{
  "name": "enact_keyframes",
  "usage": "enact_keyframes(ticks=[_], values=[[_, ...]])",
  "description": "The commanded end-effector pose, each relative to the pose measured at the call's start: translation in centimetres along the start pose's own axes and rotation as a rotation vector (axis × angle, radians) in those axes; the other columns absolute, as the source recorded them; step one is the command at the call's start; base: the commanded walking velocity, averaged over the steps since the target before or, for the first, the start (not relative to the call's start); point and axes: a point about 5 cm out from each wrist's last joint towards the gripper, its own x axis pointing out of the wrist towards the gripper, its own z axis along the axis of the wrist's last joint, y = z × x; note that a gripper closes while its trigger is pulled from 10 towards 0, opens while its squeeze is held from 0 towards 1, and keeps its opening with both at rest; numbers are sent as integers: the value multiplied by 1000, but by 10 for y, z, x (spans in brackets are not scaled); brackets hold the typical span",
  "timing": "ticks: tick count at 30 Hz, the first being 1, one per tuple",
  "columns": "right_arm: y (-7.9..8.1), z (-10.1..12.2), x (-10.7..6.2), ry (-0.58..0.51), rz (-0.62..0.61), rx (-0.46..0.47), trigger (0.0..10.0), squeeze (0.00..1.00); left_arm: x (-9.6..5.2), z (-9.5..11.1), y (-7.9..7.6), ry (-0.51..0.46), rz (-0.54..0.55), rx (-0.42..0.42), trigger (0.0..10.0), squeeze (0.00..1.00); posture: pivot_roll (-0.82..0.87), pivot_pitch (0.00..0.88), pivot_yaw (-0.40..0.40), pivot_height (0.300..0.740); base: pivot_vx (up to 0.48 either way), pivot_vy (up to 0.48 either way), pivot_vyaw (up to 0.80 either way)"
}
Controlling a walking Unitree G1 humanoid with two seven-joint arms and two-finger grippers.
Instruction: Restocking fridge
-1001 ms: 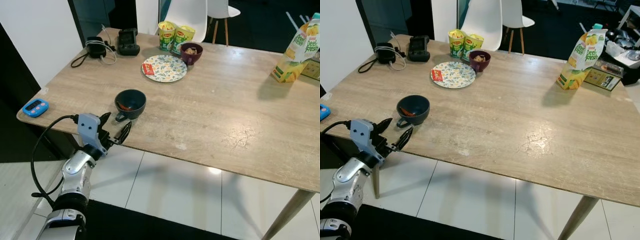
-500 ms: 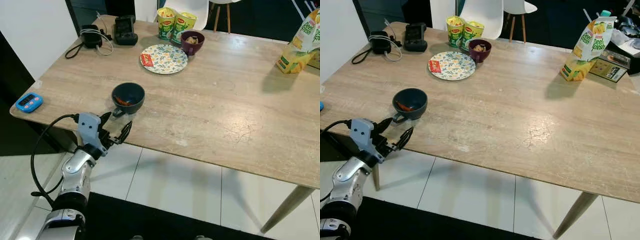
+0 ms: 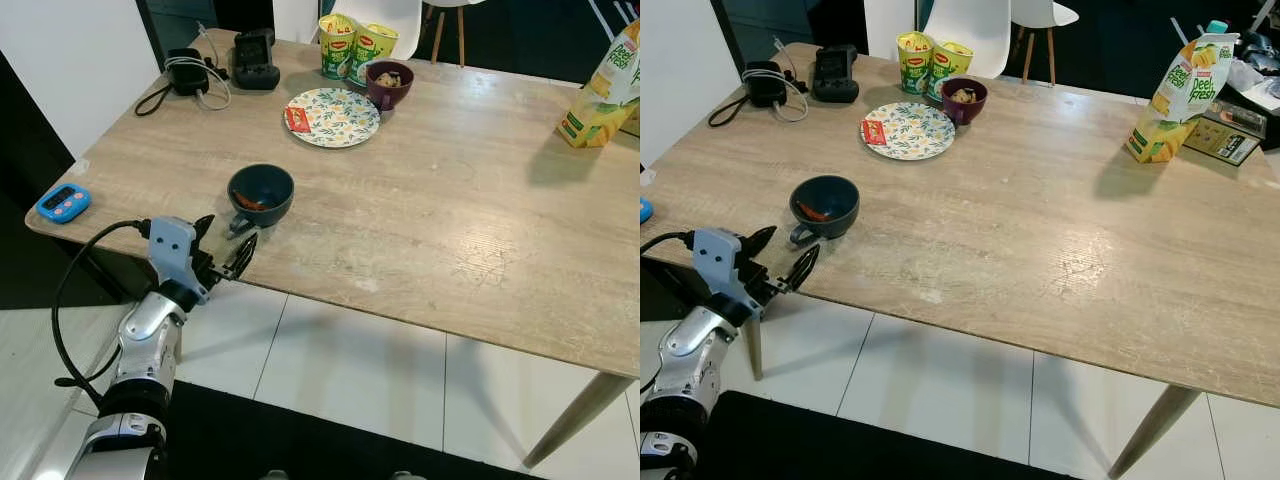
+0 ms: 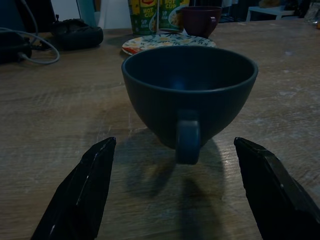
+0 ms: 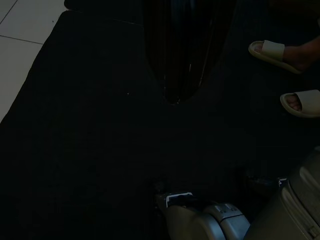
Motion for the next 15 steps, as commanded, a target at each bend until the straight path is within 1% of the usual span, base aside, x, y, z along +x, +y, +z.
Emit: enact_keyframes(ticks=[1, 6, 15], values=[[-1, -8, -3, 22, -6, 19, 10000, 0, -1, 6, 8, -7, 4, 45, 10000, 0, -46, 192, -77, 740, 0, 0, 0], [-1, -9, -3, 22, -5, 20, 10000, 0, 4, 13, 12, -23, 5, 60, 10000, 0, -46, 196, -74, 740, 0, 0, 0], [0, -10, -3, 24, -3, 21, 10000, 0, 8, 13, 10, -17, -10, 49, 10000, 0, -51, 198, -72, 740, 0, 0, 0]])
